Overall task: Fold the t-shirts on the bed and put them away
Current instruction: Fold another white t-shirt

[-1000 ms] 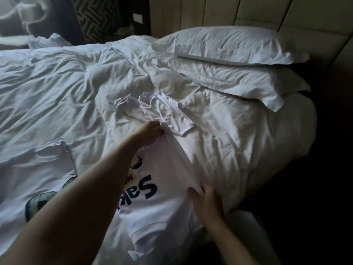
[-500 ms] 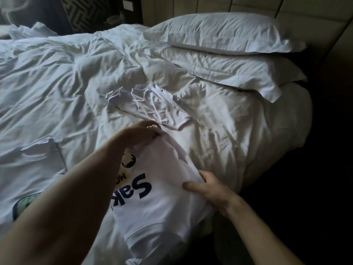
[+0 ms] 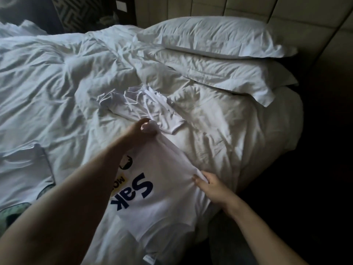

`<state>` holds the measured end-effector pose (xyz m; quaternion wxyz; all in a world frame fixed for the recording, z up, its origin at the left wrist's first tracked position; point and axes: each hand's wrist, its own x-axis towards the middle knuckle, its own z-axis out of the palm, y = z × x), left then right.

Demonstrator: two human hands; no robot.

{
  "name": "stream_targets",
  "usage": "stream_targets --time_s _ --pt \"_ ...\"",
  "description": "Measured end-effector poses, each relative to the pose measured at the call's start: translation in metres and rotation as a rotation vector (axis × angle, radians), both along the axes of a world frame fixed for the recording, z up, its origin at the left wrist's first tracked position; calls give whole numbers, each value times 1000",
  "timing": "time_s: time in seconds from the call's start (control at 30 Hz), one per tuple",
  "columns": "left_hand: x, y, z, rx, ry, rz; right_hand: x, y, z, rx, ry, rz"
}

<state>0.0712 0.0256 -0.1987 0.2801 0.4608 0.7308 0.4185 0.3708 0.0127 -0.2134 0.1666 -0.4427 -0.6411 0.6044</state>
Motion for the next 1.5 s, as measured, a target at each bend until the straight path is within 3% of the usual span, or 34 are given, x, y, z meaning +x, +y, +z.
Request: stream_targets --time_s 0.1,0.27,0.37,0.47,0.7,0.83,0.97,1.03,1.13,1.23,1.33,1.43,1.5 --pt "-4 7 0 -10 127 32 -3 -1 -5 70 -33 -43" --pt "-10 3 1 -22 -133 52 -2 -9 -5 47 70 -108" --pt "-10 -1 0 -38 -259 -85 2 -14 -15 65 143 -107" --pt "-12 -2 9 -121 -122 -191 3 -15 -21 115 172 -100" --pt "-6 0 40 73 -221 32 0 4 -4 41 243 -297" --pt "-6 0 32 66 -82 126 -9 34 1 243 100 -344" --pt "-6 0 13 -38 -241 47 -9 40 0 13 -112 -285" --pt "-12 3 6 -144 -146 -54 -8 38 -8 -48 -186 -219" --pt "-6 10 0 -179 -37 -109 -7 36 -21 117 -137 -149" --pt "0 9 1 -75 -50 77 -5 42 -26 279 -124 -139" --pt "-1 3 6 28 -64 236 -14 51 -12 352 -49 -302" --pt "-5 -9 13 84 -44 354 -25 55 -2 64 176 -492" --pt "-6 -22 20 112 -158 353 -26 51 -4 -199 228 -497"
